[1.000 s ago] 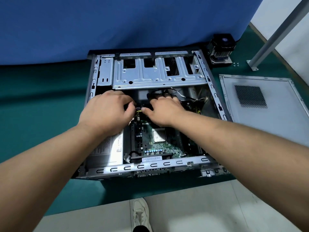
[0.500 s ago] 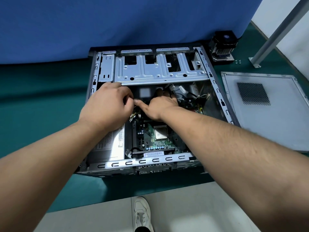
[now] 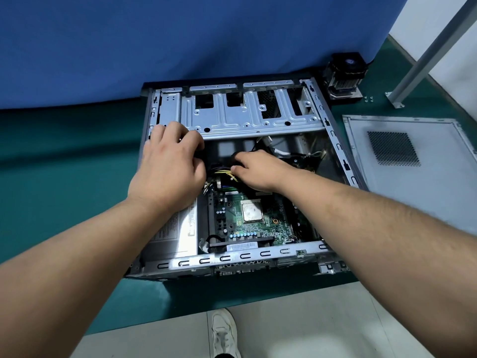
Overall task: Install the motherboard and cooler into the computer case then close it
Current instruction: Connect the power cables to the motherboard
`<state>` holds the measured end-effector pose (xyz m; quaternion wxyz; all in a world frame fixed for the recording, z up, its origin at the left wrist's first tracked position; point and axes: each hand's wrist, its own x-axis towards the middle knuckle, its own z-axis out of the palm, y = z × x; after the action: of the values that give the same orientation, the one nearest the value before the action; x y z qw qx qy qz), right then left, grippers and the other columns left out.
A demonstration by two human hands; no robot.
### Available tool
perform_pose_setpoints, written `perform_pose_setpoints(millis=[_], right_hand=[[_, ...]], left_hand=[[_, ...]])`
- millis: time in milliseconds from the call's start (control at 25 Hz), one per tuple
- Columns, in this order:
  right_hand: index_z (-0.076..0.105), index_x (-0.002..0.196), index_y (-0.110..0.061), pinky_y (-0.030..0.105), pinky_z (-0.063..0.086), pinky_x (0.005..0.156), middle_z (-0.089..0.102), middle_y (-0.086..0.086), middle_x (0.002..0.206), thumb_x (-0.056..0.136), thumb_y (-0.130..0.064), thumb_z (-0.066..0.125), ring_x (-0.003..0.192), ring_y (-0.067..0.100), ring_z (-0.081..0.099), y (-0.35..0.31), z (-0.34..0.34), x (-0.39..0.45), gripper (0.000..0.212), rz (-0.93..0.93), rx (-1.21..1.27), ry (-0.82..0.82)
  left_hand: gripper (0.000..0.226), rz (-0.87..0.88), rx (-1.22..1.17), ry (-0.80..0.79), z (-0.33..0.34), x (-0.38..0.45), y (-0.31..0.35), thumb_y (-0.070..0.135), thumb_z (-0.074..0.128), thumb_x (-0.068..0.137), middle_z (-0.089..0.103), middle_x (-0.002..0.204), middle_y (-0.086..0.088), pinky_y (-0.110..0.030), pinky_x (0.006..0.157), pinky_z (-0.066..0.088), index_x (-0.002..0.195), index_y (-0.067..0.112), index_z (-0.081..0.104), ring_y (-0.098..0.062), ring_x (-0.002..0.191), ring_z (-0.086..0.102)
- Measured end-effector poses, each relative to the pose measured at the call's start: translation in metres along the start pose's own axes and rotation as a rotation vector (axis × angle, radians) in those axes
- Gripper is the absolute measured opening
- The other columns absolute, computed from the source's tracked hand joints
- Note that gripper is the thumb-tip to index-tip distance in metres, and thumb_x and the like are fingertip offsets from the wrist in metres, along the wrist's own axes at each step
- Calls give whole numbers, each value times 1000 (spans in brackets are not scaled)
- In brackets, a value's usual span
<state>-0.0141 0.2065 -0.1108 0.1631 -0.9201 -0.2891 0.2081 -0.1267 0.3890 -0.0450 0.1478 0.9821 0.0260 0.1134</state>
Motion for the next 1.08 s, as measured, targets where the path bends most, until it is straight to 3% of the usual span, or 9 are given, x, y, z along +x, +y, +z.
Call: perform_pose_setpoints(millis=[80,160,280,440,600,720,920,1080], right_hand=[[55,101,-17,34,39,75,59,10,97,103,-38,46,100,33,59,5,-3,-1,23,16,5,1],[62,103,-18,34,44,77,64,5,96,102,-42,51,94,27,58,11,-6,-3,26,-13,-20,1],[70,105,-22,29,40,76,64,-3,90,100,-38,55,92,23,58,13,-8,-3,22,-2,32,4],[73,108,-17,32,49,84,72,10,110,97,-22,46,102,31,63,13,-12,-6,29,22,8,17],[69,98,-16,37,52,80,69,15,105,95,-23,43,95,35,62,5,-13,-9,26,-45,-184,46],[64,90,-19,37,46,76,66,15,104,92,-26,44,95,37,62,0,-15,-10,22,-57,-296,86],[71,108,-25,39,33,77,65,8,112,94,-30,42,107,35,60,-11,-15,-13,33,-63,-432,109],[71,104,-29,40,32,78,68,6,112,91,-35,40,107,31,60,-18,-16,-15,34,-56,-478,74]], left_hand=[[21,4,-4,-6,-1,0,0,13,53,87,51,111,-6,-48,96,42,105,15,62,-31,111,40],[24,11,-6,-10,-1,0,0,17,49,86,51,111,-7,-47,96,43,106,15,63,-31,110,41],[27,14,-13,-20,-2,1,-1,21,46,86,52,110,-6,-46,95,44,106,15,63,-30,109,42],[22,7,-12,-17,0,1,-2,16,52,89,52,110,-4,-44,96,44,107,16,63,-28,110,42],[21,11,-25,-22,1,2,-2,17,52,89,52,109,-3,-43,95,44,107,16,63,-27,111,42],[20,6,-29,-22,1,2,-3,18,52,89,52,109,-2,-41,93,44,106,16,63,-26,111,42],[20,3,-28,-19,2,2,-3,19,52,89,51,108,-1,-38,89,42,106,17,62,-25,111,43],[20,-3,-26,-20,2,2,-3,19,52,89,51,108,-2,-36,89,41,106,17,62,-24,111,43]])
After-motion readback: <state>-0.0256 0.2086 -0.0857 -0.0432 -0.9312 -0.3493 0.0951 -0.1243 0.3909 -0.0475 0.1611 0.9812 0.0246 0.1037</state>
